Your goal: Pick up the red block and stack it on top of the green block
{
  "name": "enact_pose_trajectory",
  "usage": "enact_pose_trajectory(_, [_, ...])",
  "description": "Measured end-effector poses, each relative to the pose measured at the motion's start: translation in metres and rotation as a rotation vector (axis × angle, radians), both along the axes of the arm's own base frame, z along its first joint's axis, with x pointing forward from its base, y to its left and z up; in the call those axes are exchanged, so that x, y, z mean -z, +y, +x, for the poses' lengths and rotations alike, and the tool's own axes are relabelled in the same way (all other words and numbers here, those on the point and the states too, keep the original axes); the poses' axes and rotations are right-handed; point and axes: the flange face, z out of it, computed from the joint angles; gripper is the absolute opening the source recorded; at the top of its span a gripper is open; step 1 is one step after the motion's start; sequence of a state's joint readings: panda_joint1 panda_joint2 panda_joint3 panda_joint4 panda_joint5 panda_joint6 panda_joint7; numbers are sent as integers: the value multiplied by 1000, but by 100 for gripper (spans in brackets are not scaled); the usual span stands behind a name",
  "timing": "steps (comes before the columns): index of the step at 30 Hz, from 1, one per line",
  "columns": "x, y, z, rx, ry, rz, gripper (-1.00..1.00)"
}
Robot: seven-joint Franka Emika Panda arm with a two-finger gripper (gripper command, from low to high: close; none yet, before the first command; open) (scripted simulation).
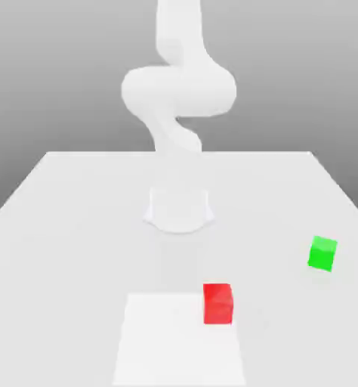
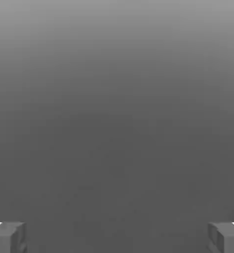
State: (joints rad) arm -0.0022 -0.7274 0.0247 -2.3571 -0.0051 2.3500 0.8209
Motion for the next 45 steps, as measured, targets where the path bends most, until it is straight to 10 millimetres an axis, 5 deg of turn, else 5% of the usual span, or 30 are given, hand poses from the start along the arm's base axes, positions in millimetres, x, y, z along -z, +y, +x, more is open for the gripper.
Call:
enact_pose_trajectory(4, [99,18,40,-1,151,-10,0])
enact_pose_trajectory(9, [224,35,55,-4,336,-15,0])
enact_pose_trajectory(13, [325,45,39,-7,493,-12,0])
enact_pose_trajectory(17, [426,55,-5,-13,670,-2,0])
enact_pose_trajectory(21, [475,58,-18,-12,716,3,0])
enact_pose_trajectory(24, [503,58,-19,-13,719,2,0])
enact_pose_trajectory(25, [512,58,-20,-13,720,2,-100])
enact_pose_trajectory(32, [514,58,-21,-14,719,1,-100])
enact_pose_trajectory(39, [458,59,-21,-13,719,1,-100])
enact_pose_trajectory(45, [433,129,-38,87,707,56,-100])
